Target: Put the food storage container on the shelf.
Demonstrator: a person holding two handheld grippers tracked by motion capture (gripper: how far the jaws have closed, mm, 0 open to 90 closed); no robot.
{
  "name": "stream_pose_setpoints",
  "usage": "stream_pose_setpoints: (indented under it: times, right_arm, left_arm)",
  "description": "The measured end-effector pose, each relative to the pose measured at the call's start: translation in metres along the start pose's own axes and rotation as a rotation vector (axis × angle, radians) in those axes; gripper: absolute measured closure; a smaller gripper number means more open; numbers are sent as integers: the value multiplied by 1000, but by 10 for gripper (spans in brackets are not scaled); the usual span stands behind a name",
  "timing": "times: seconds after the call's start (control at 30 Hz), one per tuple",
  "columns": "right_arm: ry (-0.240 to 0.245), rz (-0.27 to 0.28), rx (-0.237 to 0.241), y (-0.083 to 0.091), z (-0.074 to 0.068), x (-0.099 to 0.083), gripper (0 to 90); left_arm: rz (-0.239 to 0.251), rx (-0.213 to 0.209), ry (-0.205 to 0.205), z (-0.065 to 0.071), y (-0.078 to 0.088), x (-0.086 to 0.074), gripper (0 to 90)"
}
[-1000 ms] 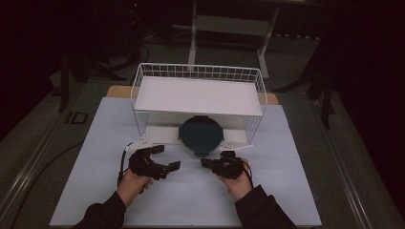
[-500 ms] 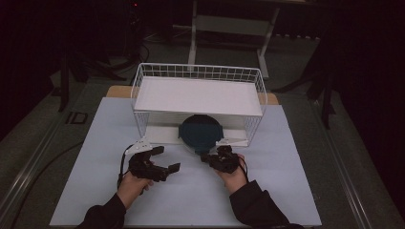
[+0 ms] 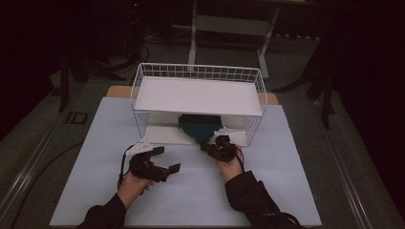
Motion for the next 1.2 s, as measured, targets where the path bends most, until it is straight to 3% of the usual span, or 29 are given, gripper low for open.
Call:
stream_pose_setpoints:
  times: [0.33, 0.5, 0.6, 0.77, 0.87, 0.9, 1.0, 1.2]
  right_arm:
    - [-7, 9, -14, -9, 7, 12, 894]
    - [-2, 6, 0, -10, 2, 10, 841]
    - [3, 4, 18, -6, -4, 4, 748]
    - [42, 28, 44, 11, -15, -3, 442]
    - [57, 35, 103, 21, -23, -6, 249]
    - [53, 37, 142, 25, -26, -7, 218]
    - [46, 40, 173, 33, -30, -9, 169]
    - [79, 68, 135, 53, -27, -15, 165]
  left_arm:
    - [0, 0, 2, 0, 0, -1, 0]
    - [-8, 1, -14, 1, 0, -1, 0]
    - [-1, -1, -21, 4, 1, 2, 0]
    - [5, -5, -49, 8, 6, 6, 0]
    - [12, -8, -53, 11, 8, 9, 0]
    - [14, -9, -54, 12, 9, 10, 0]
    - [18, -12, -63, 14, 11, 12, 0]
    - [17, -33, -90, 18, 17, 12, 0]
Point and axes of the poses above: each handheld gripper's, and its own axes: y roughly backward along the jaws, x roughly out of its top, z roughly to its right, the point moved 10 cm from there along -y, roughly forward along the jaws, and after that the axes turned 6 degrees about -y, right-handed, at the moved point
